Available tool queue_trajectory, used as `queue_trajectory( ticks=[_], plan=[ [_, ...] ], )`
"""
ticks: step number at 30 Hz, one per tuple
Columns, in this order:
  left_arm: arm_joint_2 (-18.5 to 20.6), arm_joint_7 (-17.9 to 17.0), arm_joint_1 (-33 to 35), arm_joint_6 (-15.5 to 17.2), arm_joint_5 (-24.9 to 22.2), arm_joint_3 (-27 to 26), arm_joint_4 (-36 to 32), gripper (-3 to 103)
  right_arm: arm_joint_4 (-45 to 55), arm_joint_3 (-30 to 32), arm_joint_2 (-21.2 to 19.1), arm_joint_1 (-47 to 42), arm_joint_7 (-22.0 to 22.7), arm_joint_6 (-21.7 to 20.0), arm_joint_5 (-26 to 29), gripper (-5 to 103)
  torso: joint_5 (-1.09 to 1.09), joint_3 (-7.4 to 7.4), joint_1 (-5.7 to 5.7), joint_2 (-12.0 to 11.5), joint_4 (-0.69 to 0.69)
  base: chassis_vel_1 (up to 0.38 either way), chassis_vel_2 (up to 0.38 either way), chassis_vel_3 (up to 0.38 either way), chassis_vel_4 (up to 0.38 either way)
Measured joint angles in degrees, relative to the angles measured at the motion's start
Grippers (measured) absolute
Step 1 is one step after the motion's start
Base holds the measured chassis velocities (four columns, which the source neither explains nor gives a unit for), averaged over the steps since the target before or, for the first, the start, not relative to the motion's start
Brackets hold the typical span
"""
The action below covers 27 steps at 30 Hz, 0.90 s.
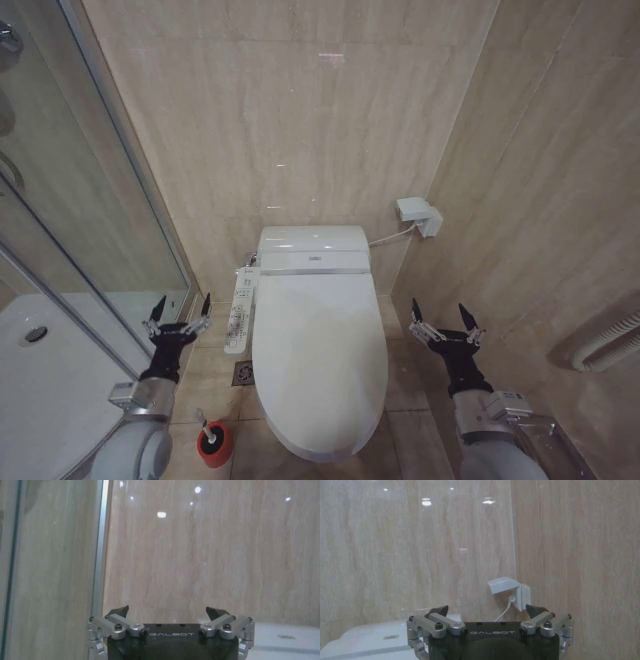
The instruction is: Open the toilet lid, clean the toilet bowl with a toilet brush, close the toilet lid, and flush.
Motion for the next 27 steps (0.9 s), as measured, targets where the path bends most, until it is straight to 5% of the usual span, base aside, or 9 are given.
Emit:
queue_trajectory(
  ticks=[4, 18, 27],
  plan=[
    [-0.3, 0.3, 2.0, -3.8, 0.5, 0.1, -0.3, 100, 0.0, 0.0, 0.0, 0.0, 0.0, 0.0, 0.0, 100, 0.0, 0.0, 0.0, 0.0, 0.0, 0.0, 0.0, 0.0, 0.0],
    [-3.3, -0.9, 11.3, -4.1, 3.9, 0.5, -8.9, 100, 0.0, 0.0, 0.0, 0.0, 0.0, 0.0, 0.0, 100, 0.01, 0.0, -0.01, 0.0, 0.01, 0.0, 0.0, 0.0, 0.0],
    [-0.2, -2.2, 6.6, -1.8, -0.7, -1.1, -6.5, 100, 0.0, 0.0, 0.0, 0.0, 0.0, 0.0, 0.0, 100, 0.0, 0.0, 0.0, 0.0, 0.0, 0.0, 0.0, 0.0, 0.0]
  ],
)
